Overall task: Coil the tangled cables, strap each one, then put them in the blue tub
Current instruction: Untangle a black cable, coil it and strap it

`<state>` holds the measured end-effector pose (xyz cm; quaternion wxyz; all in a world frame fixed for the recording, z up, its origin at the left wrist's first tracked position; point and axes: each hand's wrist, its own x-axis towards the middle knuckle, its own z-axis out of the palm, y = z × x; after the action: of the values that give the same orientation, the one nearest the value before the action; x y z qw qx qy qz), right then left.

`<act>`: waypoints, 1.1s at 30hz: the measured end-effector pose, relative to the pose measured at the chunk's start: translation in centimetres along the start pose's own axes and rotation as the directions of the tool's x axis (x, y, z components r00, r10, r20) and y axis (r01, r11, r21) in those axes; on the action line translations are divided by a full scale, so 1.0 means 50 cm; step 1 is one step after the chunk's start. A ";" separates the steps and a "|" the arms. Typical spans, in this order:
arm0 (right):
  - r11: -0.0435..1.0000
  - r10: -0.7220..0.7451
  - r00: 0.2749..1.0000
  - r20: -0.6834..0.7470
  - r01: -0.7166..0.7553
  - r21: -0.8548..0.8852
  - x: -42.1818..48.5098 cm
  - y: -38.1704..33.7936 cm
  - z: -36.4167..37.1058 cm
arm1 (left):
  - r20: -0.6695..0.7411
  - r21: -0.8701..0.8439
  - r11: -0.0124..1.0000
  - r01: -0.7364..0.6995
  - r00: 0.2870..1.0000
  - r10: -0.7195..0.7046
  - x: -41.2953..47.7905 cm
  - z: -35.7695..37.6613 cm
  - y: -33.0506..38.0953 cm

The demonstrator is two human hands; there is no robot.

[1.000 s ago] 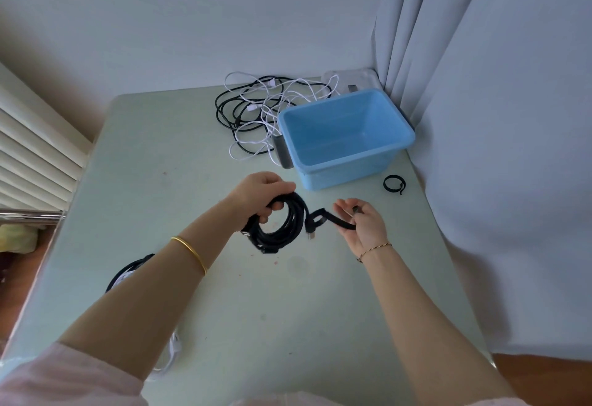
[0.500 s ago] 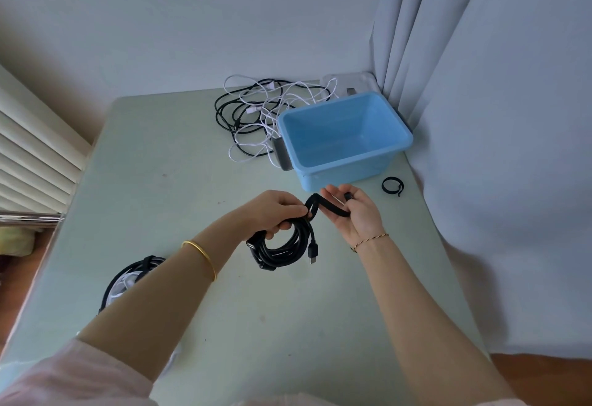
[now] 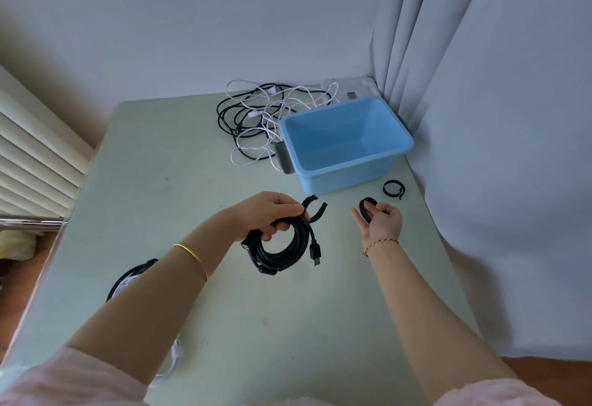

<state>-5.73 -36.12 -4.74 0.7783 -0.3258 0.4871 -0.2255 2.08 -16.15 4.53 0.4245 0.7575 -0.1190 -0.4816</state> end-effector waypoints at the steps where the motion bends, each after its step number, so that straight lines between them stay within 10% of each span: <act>1: 0.988 -0.043 0.999 0.005 0.044 -0.147 -0.002 0.003 -0.002 | -0.009 -0.011 1.000 0.001 1.000 -0.001 -0.001 -0.001 0.001; 6: 0.638 -0.128 0.972 0.199 0.234 -0.734 -0.023 0.010 -0.020 | -0.026 -0.033 0.999 -0.005 1.000 0.004 -0.005 -0.002 0.005; 14: -0.022 -0.155 0.917 0.368 0.369 -0.929 -0.034 -0.012 -0.011 | -0.034 -0.072 0.996 -0.046 0.998 0.044 -0.012 0.005 0.018; 16: 0.037 -0.205 0.860 0.467 0.484 -0.874 -0.046 -0.016 -0.005 | -0.037 -0.078 0.995 -0.057 0.998 0.055 -0.017 0.007 0.023; 18: 0.342 -0.167 0.832 0.529 0.552 -0.760 -0.067 -0.029 0.008 | -0.035 -0.093 0.993 -0.068 0.997 0.065 -0.022 0.007 0.028; 22: 0.844 0.161 0.697 0.698 0.269 -0.463 -0.135 -0.060 0.035 | -0.030 -0.129 0.989 -0.078 0.997 0.075 -0.034 0.002 0.029; 26: 0.853 0.199 0.549 0.812 0.311 -0.419 -0.162 -0.070 0.047 | -0.026 -0.168 0.984 -0.064 0.998 0.061 -0.049 -0.005 0.022; 33: 0.871 0.121 0.572 0.811 0.332 -0.363 -0.184 -0.066 0.053 | -0.026 -0.226 0.971 -0.083 0.997 0.079 -0.067 -0.014 0.011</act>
<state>-7.35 -31.48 4.10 0.7918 -0.6029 0.0933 0.0293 1.09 -14.15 7.16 0.5284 0.7027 -0.0905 -0.4678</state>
